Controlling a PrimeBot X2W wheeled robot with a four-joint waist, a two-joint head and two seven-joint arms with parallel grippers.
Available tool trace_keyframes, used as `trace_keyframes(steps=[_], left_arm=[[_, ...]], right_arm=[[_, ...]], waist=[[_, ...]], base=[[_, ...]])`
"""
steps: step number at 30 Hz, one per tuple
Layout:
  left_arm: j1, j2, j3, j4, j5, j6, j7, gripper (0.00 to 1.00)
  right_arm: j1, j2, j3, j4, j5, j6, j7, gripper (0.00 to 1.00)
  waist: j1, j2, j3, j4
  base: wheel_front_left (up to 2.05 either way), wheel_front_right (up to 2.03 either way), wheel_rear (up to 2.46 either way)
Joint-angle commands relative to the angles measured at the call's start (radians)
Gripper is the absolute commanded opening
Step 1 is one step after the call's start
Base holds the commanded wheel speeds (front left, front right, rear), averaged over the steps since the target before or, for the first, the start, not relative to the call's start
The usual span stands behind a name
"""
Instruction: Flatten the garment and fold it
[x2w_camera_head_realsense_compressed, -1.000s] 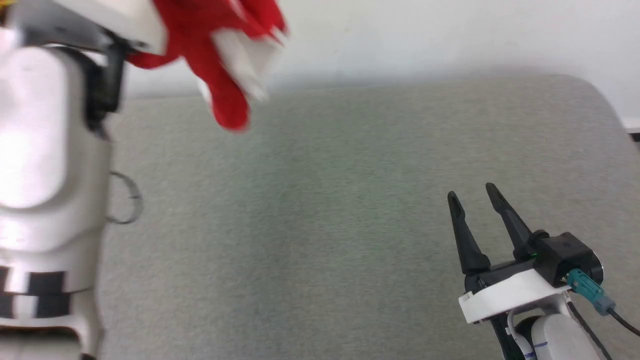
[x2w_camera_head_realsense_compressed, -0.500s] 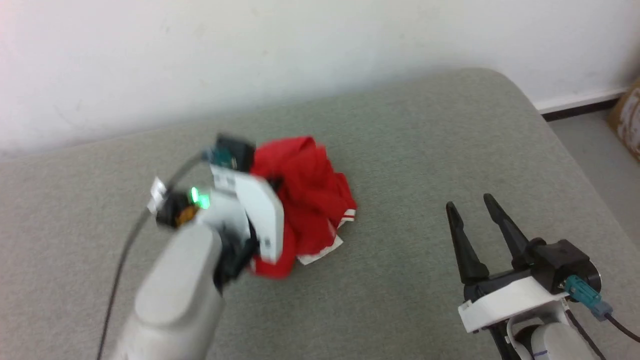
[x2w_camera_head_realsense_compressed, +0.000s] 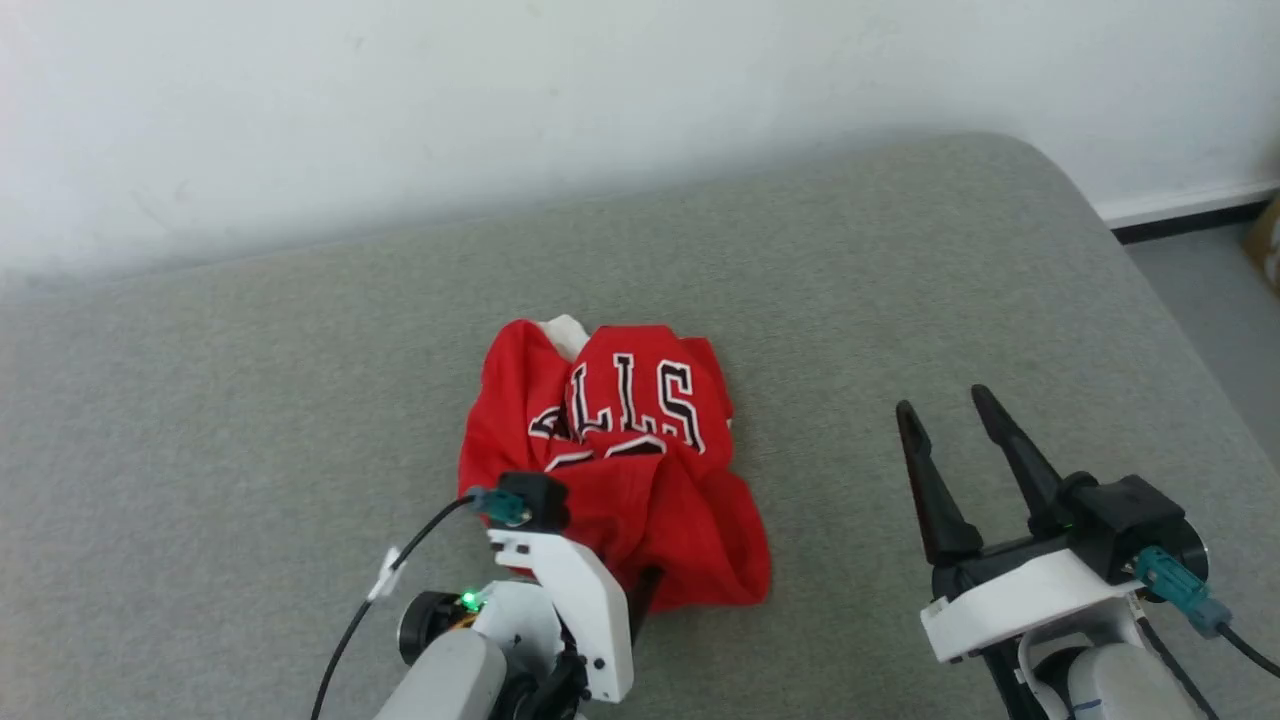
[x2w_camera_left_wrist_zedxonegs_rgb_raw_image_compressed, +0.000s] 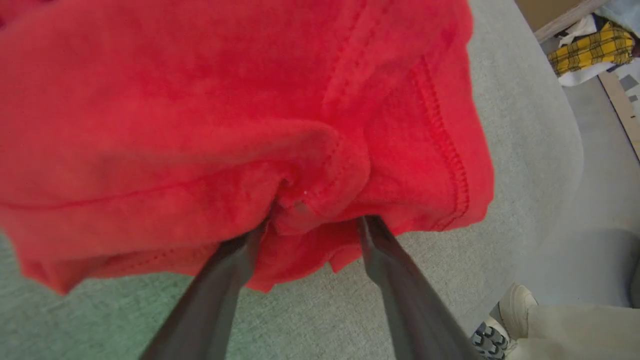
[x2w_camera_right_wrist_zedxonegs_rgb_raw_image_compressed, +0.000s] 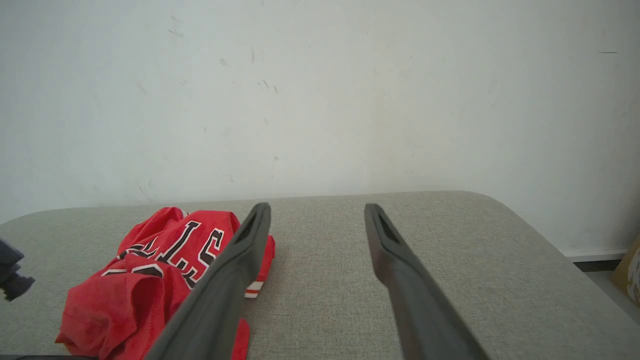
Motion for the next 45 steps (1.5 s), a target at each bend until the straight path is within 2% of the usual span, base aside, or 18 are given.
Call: trace_keyframes(steps=[1, 5, 11, 15, 19, 27, 32, 37, 38, 42, 45], left_arm=[[0.026, 0.002, 0.014, -0.023, 0.000, 0.010, -0.045, 1.00], [0.036, 0.001, 0.082, -0.115, 0.019, 0.043, -0.247, 1.00], [0.095, 0.029, 0.159, -0.211, 0.083, 0.116, -0.477, 1.00], [0.127, 0.056, 0.184, -0.243, 0.142, 0.163, -0.584, 1.00], [0.119, 0.076, 0.192, -0.251, 0.198, 0.205, -0.638, 1.00], [0.004, 0.149, 0.166, -0.251, 0.250, 0.195, -0.511, 1.00], [-0.085, 0.192, 0.134, -0.264, 0.257, 0.147, -0.390, 1.00], [-0.224, 0.161, 0.103, -0.148, 0.221, 0.104, -0.257, 1.00], [-0.224, 0.161, 0.103, -0.148, 0.221, 0.104, -0.257, 1.00], [-0.346, 0.123, 0.073, 0.000, 0.191, 0.068, -0.137, 1.00], [-0.425, 0.121, 0.041, 0.125, 0.206, 0.061, -0.029, 1.00]], right_arm=[[0.008, 0.003, -0.002, -0.006, 0.003, -0.002, 0.001, 1.00], [0.005, 0.003, -0.008, -0.013, -0.001, -0.002, 0.003, 1.00], [0.000, 0.003, -0.004, -0.018, 0.000, -0.002, 0.007, 1.00], [0.000, 0.003, -0.001, -0.021, 0.001, -0.002, 0.007, 1.00], [-0.004, 0.003, 0.007, -0.020, 0.001, -0.002, 0.007, 1.00], [-0.013, 0.003, 0.009, -0.011, 0.013, -0.002, -0.001, 1.00], [-0.013, 0.003, 0.013, 0.000, 0.021, -0.002, -0.008, 1.00], [-0.028, 0.003, 0.023, 0.005, 0.029, -0.002, -0.017, 1.00], [-0.028, 0.003, 0.023, 0.005, 0.029, -0.002, -0.017, 1.00], [-0.043, 0.003, 0.030, 0.008, 0.030, -0.002, -0.022, 1.00], [-0.056, 0.003, 0.043, 0.014, 0.032, -0.002, -0.024, 1.00]], waist=[[0.0000, -0.0001, 0.005, 0.026], [0.0000, -0.0001, 0.007, 0.060], [0.0000, -0.0001, 0.003, 0.088], [0.0000, -0.0001, 0.004, 0.096], [0.0000, -0.0001, 0.011, 0.084], [0.0000, -0.0001, 0.021, 0.022], [0.0000, -0.0001, 0.027, -0.013], [0.0000, -0.0001, 0.054, -0.044], [0.0000, -0.0001, 0.054, -0.044], [0.0000, -0.0001, 0.090, -0.066], [0.0000, -0.0001, 0.112, -0.091]], base=[[0.00, 0.00, 0.00], [0.00, 0.00, 0.00], [0.00, 0.00, 0.00], [0.00, 0.00, 0.00], [0.00, 0.00, 0.00], [0.00, 0.00, 0.00], [0.00, 0.00, 0.00], [0.00, 0.00, 0.00], [0.00, 0.00, 0.00], [0.00, 0.00, 0.00], [0.00, 0.00, 0.00]])
